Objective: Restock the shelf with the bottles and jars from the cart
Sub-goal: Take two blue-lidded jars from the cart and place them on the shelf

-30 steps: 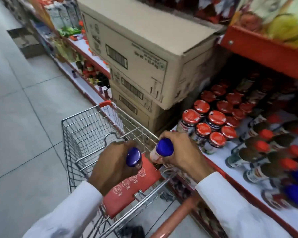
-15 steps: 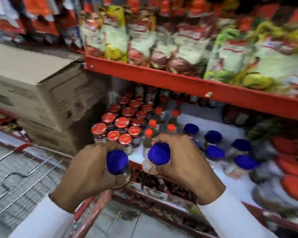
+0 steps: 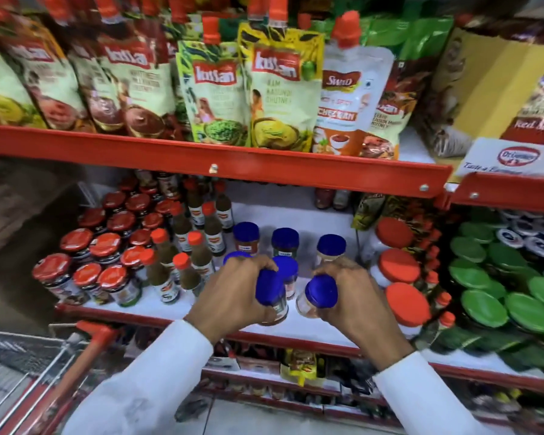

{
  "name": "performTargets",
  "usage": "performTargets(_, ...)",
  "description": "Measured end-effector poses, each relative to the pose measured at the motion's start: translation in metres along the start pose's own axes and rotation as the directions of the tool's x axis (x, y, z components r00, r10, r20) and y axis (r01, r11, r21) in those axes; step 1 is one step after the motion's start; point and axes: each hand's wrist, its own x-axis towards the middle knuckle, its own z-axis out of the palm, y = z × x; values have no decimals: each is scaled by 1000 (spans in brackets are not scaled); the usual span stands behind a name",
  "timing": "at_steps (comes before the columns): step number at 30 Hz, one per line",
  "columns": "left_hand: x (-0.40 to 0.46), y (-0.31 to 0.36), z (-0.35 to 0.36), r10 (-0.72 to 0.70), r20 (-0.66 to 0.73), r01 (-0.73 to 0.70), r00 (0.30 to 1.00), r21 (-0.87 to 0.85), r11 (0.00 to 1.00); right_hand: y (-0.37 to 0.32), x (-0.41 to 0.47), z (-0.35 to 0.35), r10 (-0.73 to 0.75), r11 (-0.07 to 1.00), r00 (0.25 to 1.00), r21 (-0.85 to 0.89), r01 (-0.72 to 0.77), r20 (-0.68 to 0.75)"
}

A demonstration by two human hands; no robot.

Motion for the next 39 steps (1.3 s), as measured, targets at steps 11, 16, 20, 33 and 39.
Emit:
performTargets(11, 52, -7, 74, 62, 134, -83, 989, 160, 984, 41, 21, 50, 91, 989, 991, -123, -79, 99)
performTargets(16, 55, -10, 87, 33, 148, -56, 988, 154, 986, 42, 23, 58, 119, 983, 988, -150, -103, 100)
performTargets(20, 54, -12, 91, 34, 122, -51, 992, 144, 988, 40, 23, 58, 134, 977, 986, -180, -115, 99)
performTargets(33, 16, -36, 52, 54, -85, -47, 995, 80, 996, -9, 18, 46, 103, 966, 995, -237, -101, -2)
performTargets(39, -33, -87, -20, -17, -292, 31, 956, 44, 999, -68, 31, 64, -16, 998, 1000, -59, 15, -18)
